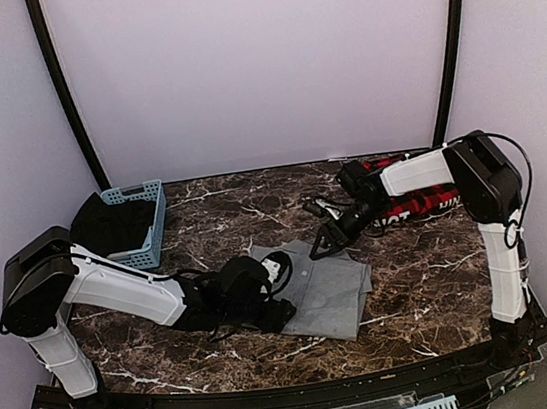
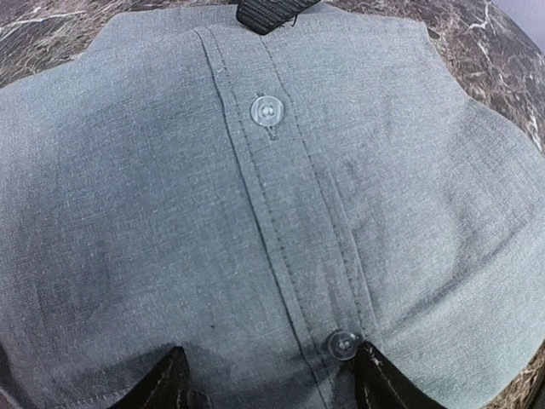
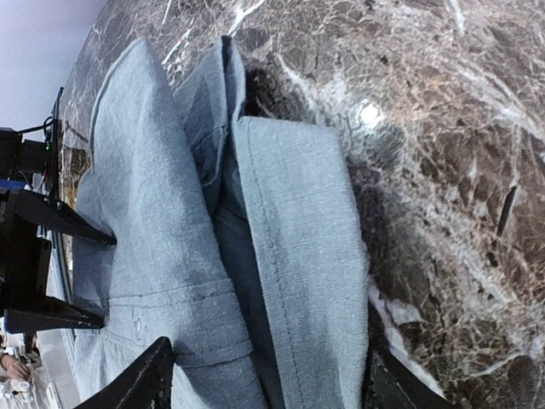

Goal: Fold and stack the long sleeve shirts
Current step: Pick up the square-folded shirt from the center of the board.

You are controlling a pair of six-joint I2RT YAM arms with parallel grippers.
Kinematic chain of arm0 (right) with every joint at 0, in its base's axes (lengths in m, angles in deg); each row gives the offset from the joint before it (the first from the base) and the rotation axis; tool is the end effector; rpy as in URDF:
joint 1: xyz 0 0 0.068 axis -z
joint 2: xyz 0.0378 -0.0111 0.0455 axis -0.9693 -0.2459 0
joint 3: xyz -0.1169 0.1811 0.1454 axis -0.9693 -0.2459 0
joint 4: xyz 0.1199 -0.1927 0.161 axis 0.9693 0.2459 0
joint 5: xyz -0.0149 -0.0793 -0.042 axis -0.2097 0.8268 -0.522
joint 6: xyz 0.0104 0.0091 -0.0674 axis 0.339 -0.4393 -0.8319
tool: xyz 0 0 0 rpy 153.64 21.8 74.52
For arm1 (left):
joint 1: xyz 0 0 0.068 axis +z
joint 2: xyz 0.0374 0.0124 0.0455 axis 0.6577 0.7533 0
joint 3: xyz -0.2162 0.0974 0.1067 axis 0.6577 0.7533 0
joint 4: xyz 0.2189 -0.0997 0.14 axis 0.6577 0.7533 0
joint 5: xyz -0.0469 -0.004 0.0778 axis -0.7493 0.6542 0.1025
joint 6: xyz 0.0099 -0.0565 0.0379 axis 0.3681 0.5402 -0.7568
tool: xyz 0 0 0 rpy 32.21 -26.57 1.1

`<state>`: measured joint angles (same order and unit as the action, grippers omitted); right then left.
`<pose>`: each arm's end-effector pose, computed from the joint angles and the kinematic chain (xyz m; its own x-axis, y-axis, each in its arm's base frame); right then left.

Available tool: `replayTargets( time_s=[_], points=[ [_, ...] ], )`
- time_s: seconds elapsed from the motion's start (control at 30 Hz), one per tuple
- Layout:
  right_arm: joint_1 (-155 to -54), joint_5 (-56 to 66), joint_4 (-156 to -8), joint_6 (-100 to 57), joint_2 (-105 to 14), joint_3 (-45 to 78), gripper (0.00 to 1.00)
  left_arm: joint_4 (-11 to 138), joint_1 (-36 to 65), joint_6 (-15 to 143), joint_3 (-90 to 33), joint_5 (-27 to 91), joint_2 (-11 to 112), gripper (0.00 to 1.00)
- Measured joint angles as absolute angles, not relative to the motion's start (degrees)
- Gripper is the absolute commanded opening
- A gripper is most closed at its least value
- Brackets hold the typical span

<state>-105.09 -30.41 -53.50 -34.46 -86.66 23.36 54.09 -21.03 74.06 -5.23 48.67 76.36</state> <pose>0.3620 0.2470 0.0986 -0.7419 -0.5087 -0.4367 -0.6629 0.4593 0.5913 0.1820 -0.3273 0.1016 -0.5922 0.3319 -0.7343 0.6512 0.7338 -0.1936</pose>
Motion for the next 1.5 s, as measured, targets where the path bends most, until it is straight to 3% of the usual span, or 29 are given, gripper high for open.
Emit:
replayTargets(
  time_s=[0.33,0.67,0.83,0.97,1.0,1.3,1.5],
  points=[
    [-105.24,-33.58,-56.08,-31.01,-79.95,11.47,0.64,56.10,-21.05,64.31,-3.85,48.45,73.83,0.65],
    [-108.23,-37.39,-58.90,-27.43,-81.11,10.88,0.57,55.94,-21.05,58.65,-2.43,48.26,72.19,0.65],
    [-110.66,-40.05,-61.74,-25.06,-82.16,10.05,0.39,55.90,-21.05,58.37,-2.43,48.32,72.19,0.65],
    [-110.57,-43.13,-64.25,-22.97,-82.20,7.19,0.05,55.68,-21.05,58.39,-2.43,49.31,72.19,0.65],
    [-110.20,-44.14,-65.17,-22.75,-82.20,6.40,0.00,55.51,-21.05,58.41,-2.43,49.74,72.19,0.66],
    [-103.84,-48.14,-69.45,-16.96,-72.02,-0.26,0.00,55.09,-21.03,60.71,-1.80,56.24,66.50,0.73],
    [-99.29,-32.05,-57.85,-17.50,-56.76,3.39,0.00,56.56,-20.11,62.46,-1.89,61.02,59.55,0.76]
  ],
)
